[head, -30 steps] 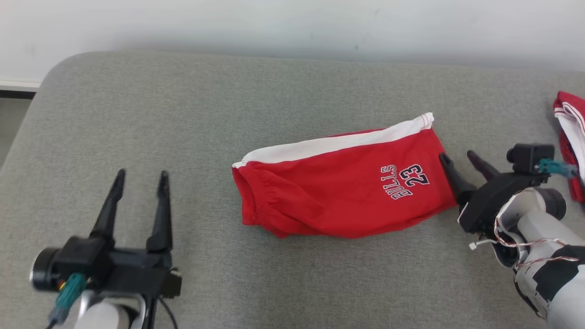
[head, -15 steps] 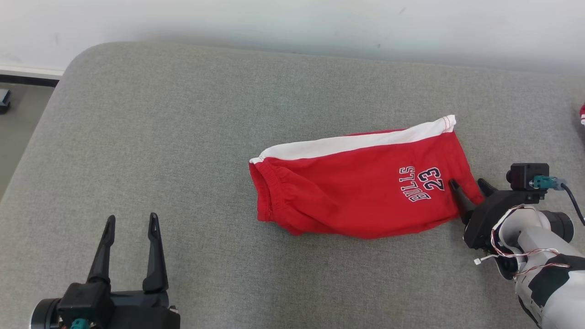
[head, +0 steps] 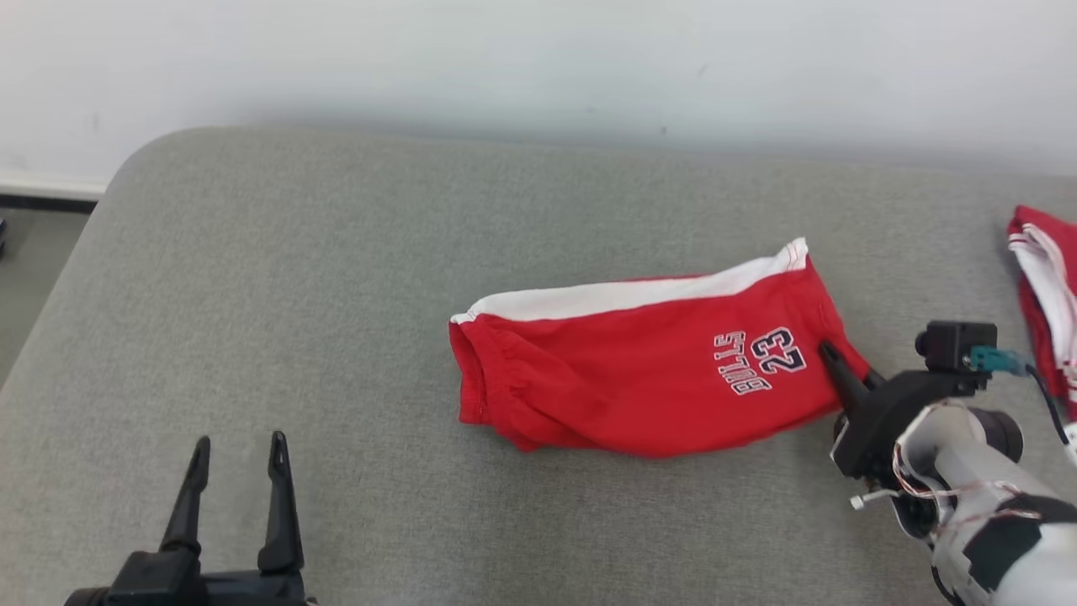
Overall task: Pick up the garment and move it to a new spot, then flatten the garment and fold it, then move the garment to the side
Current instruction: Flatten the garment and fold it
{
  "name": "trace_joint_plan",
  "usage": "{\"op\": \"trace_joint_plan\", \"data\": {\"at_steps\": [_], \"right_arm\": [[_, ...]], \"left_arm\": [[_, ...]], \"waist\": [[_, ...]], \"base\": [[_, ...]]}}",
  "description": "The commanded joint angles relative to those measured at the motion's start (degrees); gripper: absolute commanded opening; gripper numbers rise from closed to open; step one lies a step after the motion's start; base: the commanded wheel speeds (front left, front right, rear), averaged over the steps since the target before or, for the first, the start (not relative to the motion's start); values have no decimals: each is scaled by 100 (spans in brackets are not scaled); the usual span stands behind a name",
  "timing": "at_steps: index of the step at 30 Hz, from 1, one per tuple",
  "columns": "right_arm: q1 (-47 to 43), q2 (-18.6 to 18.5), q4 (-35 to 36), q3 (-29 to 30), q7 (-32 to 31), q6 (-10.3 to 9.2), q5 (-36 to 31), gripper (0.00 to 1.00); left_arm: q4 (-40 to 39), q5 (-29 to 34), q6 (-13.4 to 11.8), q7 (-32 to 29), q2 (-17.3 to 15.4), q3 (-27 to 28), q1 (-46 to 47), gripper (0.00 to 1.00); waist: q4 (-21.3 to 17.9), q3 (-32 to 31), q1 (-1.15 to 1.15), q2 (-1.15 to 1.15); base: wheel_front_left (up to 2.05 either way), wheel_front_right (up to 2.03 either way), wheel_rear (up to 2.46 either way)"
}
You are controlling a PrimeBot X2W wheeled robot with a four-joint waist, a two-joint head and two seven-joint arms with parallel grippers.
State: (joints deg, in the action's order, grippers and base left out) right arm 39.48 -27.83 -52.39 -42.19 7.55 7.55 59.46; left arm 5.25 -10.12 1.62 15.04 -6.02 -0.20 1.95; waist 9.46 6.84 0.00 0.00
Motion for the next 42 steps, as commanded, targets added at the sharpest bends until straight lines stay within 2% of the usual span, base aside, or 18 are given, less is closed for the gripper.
{"op": "trace_joint_plan", "data": {"at_steps": [1, 10, 11, 12, 21, 31, 39, 40, 41, 42], "right_arm": [[-122, -36, 32, -4, 8, -16, 68, 0], [-1261, -606, 898, -75, -21, -16, 463, 1], [-1342, -632, 912, -70, -19, -16, 455, 40], [-1420, -639, 921, -62, -38, -16, 470, 100], [-1374, -609, 706, 92, -174, -16, 320, 100], [-805, -102, -685, 19, -438, -16, -112, 100], [-549, 212, -1459, -23, -609, -16, -177, 100], [-529, 239, -1533, -28, -612, -16, -184, 89], [-529, 239, -1533, -28, -612, -16, -184, 89], [-513, 260, -1602, -27, -621, -16, -181, 49]], "left_arm": [[14, 26, 28, 18, 17, 13, -84, 100], [132, 132, 178, 17, 58, 174, -317, 100], [137, 146, 187, 17, 57, 191, -348, 100], [145, 162, 208, 17, 55, 205, -371, 100], [24, 293, 232, 17, 64, 233, -592, 100], [138, 444, 294, 18, -36, 98, -444, 100], [180, 414, 325, 17, -16, 119, -392, 100], [184, 413, 324, 18, -11, 120, -386, 100], [184, 413, 324, 18, -11, 120, -386, 100], [190, 413, 314, 17, -1, 119, -376, 100]], "waist": [[-184, -199, 0, 0], [-534, -547, 0, 0], [-569, -582, 0, 0], [-592, -620, 0, 0], [-532, -778, 0, 0], [-186, -750, 0, 0], [-130, -681, 0, 0], [-130, -674, 0, 0], [-130, -674, 0, 0], [-129, -668, 0, 0]], "base": [[0, 0, 0], [0, 0, 0], [0, 0, 0], [0, 0, 0], [0, 0, 0], [0, 0, 0], [0, 0, 0], [0, 0, 0], [0, 0, 0], [0, 0, 0]]}}
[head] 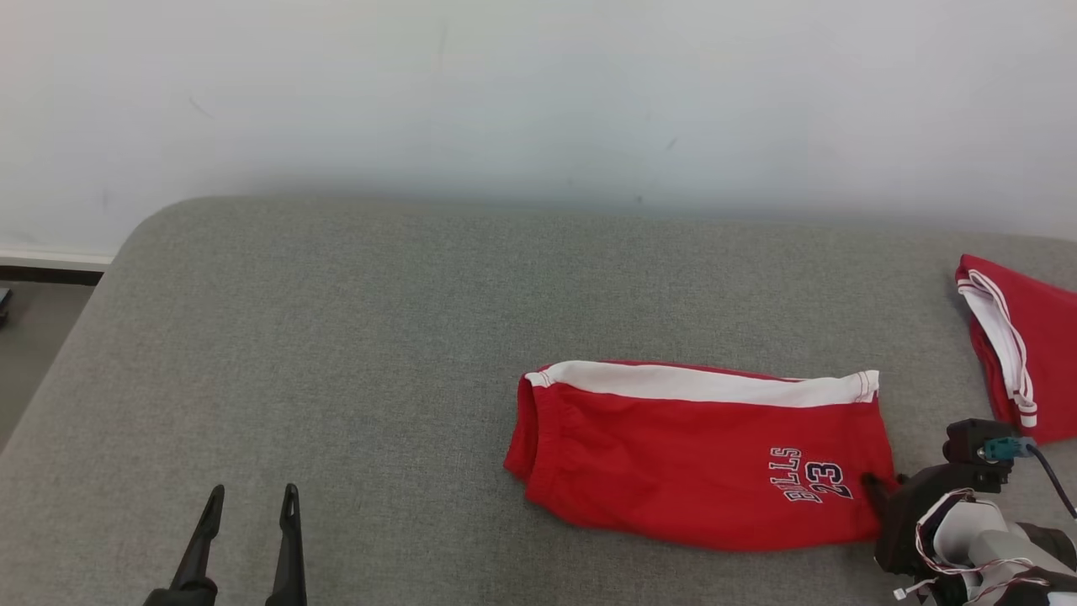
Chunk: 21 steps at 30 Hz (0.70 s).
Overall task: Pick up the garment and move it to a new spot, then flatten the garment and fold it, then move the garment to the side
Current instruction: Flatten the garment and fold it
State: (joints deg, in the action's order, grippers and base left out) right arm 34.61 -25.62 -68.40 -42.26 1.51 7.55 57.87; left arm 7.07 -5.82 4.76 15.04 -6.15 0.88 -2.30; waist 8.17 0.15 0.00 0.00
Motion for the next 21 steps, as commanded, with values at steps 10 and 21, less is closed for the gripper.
{"op": "trace_joint_plan", "data": {"at_steps": [10, 21], "right_arm": [[-140, -290, -75, 57, 178, -18, 152, 0], [6, -588, 1546, -57, 482, -16, 346, 0]], "left_arm": [[23, -34, -8, 17, 37, 79, -22, 100], [-92, -70, -62, 17, 93, 185, -142, 100]], "waist": [[-92, -71, 0, 0], [-354, -98, 0, 0]], "base": [[0, 0, 0], [0, 0, 0]]}}
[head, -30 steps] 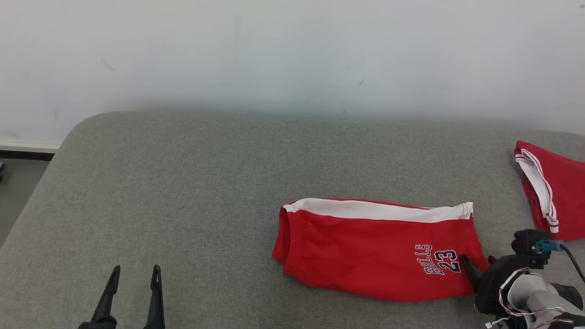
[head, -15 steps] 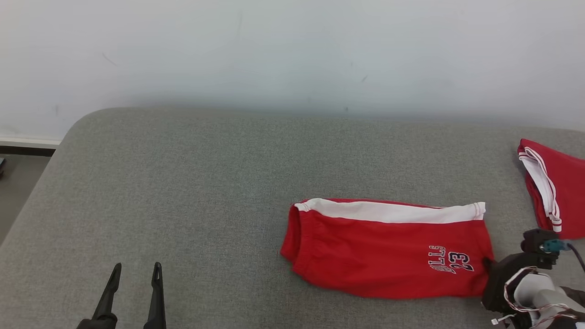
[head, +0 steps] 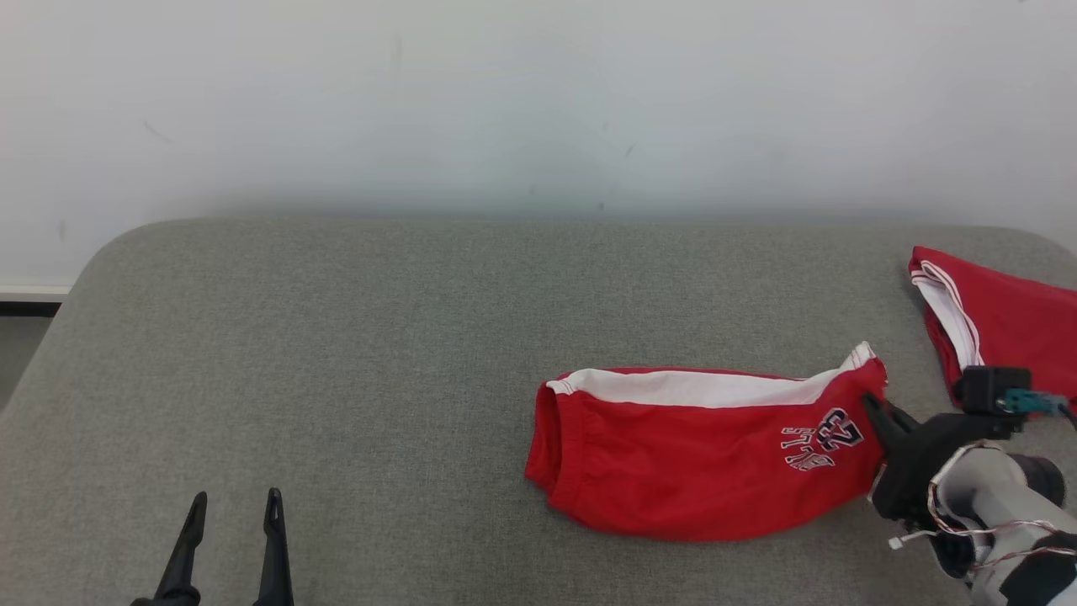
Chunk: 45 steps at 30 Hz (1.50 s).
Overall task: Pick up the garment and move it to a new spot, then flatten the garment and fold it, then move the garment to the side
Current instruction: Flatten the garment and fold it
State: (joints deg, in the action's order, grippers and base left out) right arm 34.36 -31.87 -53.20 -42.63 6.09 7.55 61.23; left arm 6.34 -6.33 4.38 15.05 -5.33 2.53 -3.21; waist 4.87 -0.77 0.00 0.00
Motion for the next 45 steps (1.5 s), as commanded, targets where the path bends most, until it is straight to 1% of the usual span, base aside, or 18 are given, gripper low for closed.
{"op": "trace_joint_plan", "data": {"at_steps": [1, 4, 7, 10, 14, 17, 22, 23, 26, 30, 31, 32, 33, 35, 39, 42, 45], "right_arm": [[41, 18, 262, -69, 33, -16, -10, 0], [63, -25, 971, -192, 2, -16, -40, 0], [127, 100, 1574, -291, -94, -16, -96, 0], [161, 302, 1953, -360, -227, -16, -204, 0], [146, 651, 2191, -419, -415, -16, -353, 0], [54, 912, 2180, -462, -559, -16, -482, 0], [-117, 1271, 1778, -444, -735, -16, -674, 0], [-117, 1271, 1778, -444, -735, -16, -674, 0], [-208, 1500, 1588, -477, -765, -16, -789, 0], [-276, 1718, 1372, -485, -693, -17, -890, 0], [-272, 1763, 1351, -475, -648, -17, -909, 28], [-267, 1794, 1375, -485, -602, -17, -926, 54], [-274, 1792, 1393, -472, -563, -17, -910, 100], [-249, 1719, 1524, -461, -419, -17, -964, 100], [-329, 1486, 2004, -293, -195, -17, -854, 100], [-423, 1203, 2382, -64, -99, -17, -850, 100], [-557, 891, 2618, 230, -146, -17, -908, 100]], "left_arm": [[-31, -20, -25, 17, 17, 27, -66, 100], [-64, -7, -24, 17, 36, 24, -103, 100], [-82, 11, -24, 17, 47, -8, -110, 100], [-65, 32, 4, 17, 76, -94, -3, 100], [28, 28, 56, 17, 105, -256, 197, 100], [108, 34, 103, 16, 128, -404, 351, 100], [228, 9, 144, 17, 163, -583, 592, 100], [228, 9, 144, 17, 163, -583, 592, 100], [276, -18, 159, 16, 175, -592, 669, 100], [336, -27, 154, 17, 181, -541, 721, 100], [354, -24, 157, 17, 180, -526, 719, 100], [364, -16, 153, 16, 180, -513, 719, 100], [369, -9, 150, 17, 180, -495, 720, 100], [376, 3, 149, 17, 169, -458, 707, 100], [349, 12, 142, 16, 145, -371, 592, 100], [288, 23, 119, 16, 150, -325, 501, 100], [230, 23, 123, 16, 161, -301, 434, 100]], "waist": [[-42, -7, 0, 0], [-81, -8, 0, 0], [-81, 11, 0, 0], [26, 73, 0, 0], [299, 172, 0, 0], [529, 253, 0, 0], [854, 370, 0, 0], [854, 370, 0, 0], [923, 416, 0, 0], [903, 431, 0, 0], [887, 420, 0, 0], [863, 402, 0, 0], [839, 384, 0, 0], [781, 338, 0, 0], [652, 250, 0, 0], [572, 206, 0, 0], [527, 206, 0, 0]], "base": [[0, 0, 0], [0, 0, 0], [0, 0, 0], [0, 0, 0], [0, 0, 0], [0, 0, 0], [0, 0, 0], [0, 0, 0], [0, 0, 0], [0, 0, 0], [0, 0, 0], [0, 0, 0], [0, 0, 0], [0, 0, 0], [0, 0, 0], [0, 0, 0], [0, 0, 0]]}}
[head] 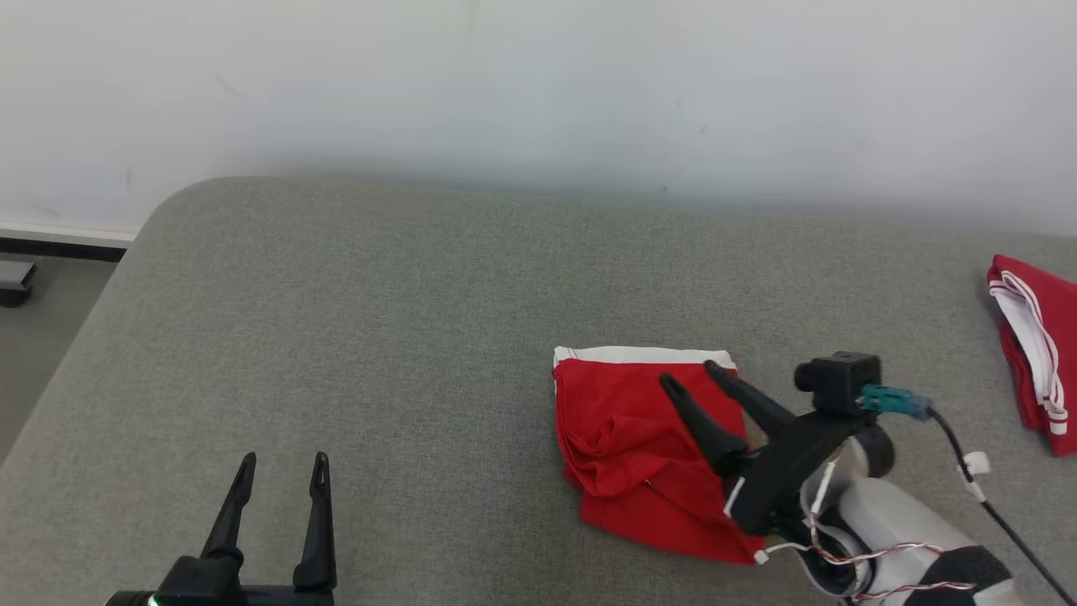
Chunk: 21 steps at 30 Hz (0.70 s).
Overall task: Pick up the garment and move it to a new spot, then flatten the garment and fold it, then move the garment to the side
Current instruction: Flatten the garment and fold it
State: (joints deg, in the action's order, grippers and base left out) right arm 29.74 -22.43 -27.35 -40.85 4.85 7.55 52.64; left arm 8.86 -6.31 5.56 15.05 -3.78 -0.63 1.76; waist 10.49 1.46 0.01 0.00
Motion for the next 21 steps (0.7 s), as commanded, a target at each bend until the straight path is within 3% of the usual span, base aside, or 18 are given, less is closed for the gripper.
{"op": "trace_joint_plan", "data": {"at_steps": [1, 7, 21], "right_arm": [[-156, -141, 64, 151, -70, -17, -56, 100], [-416, -360, 129, 512, -363, -17, -204, 100], [-370, -483, 45, 115, -1144, -17, -833, 100]], "left_arm": [[-36, 20, 7, 17, 6, 24, -73, 100], [-36, 50, 30, 16, 13, -23, -26, 100], [79, 46, 85, 16, 21, -106, 38, 100]], "waist": [[-44, -11, -1, 0], [31, 46, -1, 0], [425, 57, -1, 0]], "base": [[0, 0, 0], [0, 0, 0], [0, 0, 0]]}}
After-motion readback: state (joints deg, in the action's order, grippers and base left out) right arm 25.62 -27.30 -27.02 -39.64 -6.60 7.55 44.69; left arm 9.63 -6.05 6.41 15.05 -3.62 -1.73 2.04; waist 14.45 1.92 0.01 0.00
